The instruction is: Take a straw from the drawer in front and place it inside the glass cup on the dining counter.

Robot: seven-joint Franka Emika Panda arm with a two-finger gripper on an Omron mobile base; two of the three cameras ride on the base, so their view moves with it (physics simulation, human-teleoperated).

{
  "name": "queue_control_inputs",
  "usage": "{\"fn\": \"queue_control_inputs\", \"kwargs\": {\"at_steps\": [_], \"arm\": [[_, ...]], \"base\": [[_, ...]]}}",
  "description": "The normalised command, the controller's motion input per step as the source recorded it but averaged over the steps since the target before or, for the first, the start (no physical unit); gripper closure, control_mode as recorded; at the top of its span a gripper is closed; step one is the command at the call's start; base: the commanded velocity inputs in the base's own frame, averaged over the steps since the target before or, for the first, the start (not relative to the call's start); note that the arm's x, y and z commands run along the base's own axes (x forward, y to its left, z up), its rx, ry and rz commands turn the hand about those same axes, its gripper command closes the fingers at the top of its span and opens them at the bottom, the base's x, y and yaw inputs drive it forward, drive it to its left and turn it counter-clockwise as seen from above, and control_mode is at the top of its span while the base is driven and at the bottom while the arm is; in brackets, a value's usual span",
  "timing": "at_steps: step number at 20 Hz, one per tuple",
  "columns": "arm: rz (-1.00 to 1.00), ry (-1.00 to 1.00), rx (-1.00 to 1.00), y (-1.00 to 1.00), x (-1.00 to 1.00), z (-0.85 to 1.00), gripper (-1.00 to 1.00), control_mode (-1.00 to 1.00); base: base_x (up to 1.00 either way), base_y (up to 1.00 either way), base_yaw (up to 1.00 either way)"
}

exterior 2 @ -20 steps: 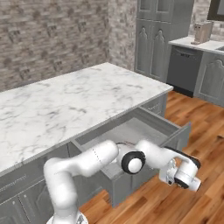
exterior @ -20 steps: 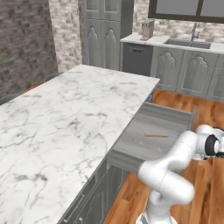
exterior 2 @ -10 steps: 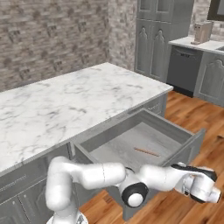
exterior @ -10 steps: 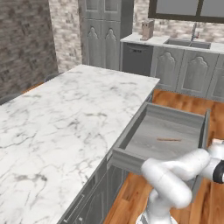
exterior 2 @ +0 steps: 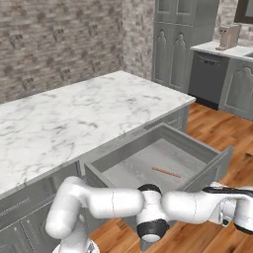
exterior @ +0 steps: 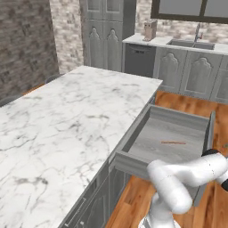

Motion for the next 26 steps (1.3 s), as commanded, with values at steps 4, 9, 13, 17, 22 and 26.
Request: {"fn": "queue_control_inputs", "kwargs": {"at_steps": [4, 9, 13, 17, 22, 26], "arm": [[0.06, 0.25, -0.37, 0.89, -0.60, 1.00, -1.00, -1.00], [0.25, 0.25, -0.52, 1.00, -0.23, 1.00, -1.00, -1.00], [0.30, 0.16, -0.49, 1.00, -0.01, 0.80, -1.00, -1.00], [0.22, 0.12, -0.41, 1.00, 0.00, 0.78, -1.00, -1.00], [0.08, 0.05, -0.34, 1.00, 0.00, 0.53, -1.00, -1.00], [0.00, -0.02, -0.30, 0.95, -0.04, 0.10, -1.00, -1.00]], "base": [[0.00, 0.00, 0.00], [0.00, 0.00, 0.00], [0.00, 0.00, 0.00], [0.00, 0.00, 0.00], [0.00, 0.00, 0.00], [0.00, 0.00, 0.00]]}}
